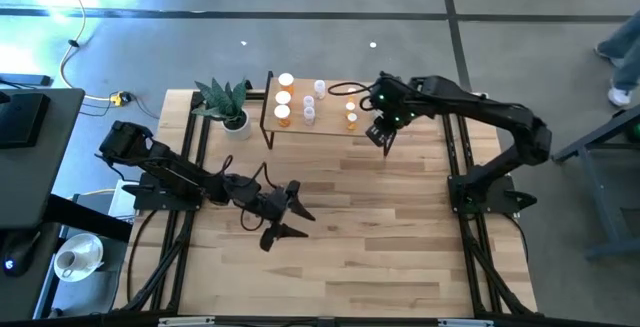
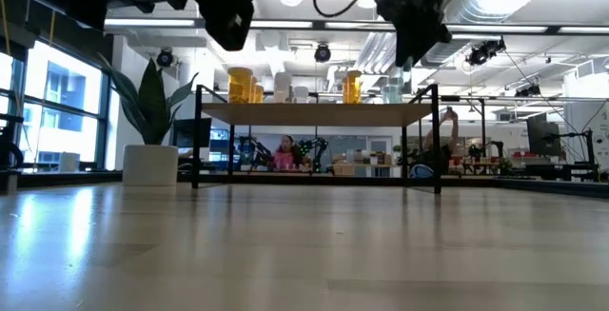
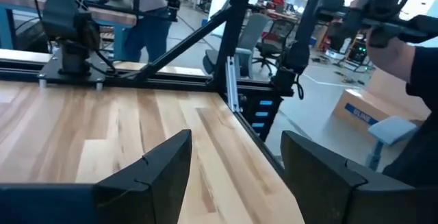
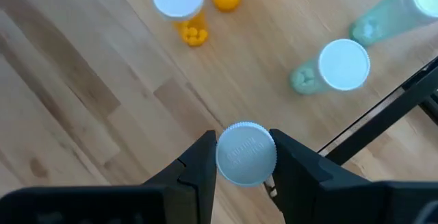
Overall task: Pick and place medicine bottles onto shelf by color
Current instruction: Put the green pill bottle aligned with the other green pill bottles on the shelf
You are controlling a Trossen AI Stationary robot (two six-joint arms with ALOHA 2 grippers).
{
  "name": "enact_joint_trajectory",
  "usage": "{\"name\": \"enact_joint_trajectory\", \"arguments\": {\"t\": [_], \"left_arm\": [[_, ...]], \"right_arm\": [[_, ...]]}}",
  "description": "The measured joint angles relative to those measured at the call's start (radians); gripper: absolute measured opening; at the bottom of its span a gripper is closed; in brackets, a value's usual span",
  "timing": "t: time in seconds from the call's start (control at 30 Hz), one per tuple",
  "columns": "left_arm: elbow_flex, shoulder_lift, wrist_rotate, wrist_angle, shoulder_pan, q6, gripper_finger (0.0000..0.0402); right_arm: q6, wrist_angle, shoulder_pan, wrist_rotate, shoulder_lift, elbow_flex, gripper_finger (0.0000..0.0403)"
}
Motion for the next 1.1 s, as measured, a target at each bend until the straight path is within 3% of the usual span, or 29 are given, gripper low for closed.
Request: {"name": "enact_joint_trajectory", "arguments": {"t": [0.63, 1.1], "left_arm": [[0.0, 0.0, -0.016, 0.0, 0.002, 0.007, 0.0214], [0.0, 0.001, -0.016, -0.007, 0.002, 0.007, 0.0214]], "right_arm": [[-0.004, -0.005, -0.076, -0.088, 0.049, 0.0, 0.0106], [-0.003, 0.012, -0.076, -0.082, 0.069, 0.004, 0.0108]]}}
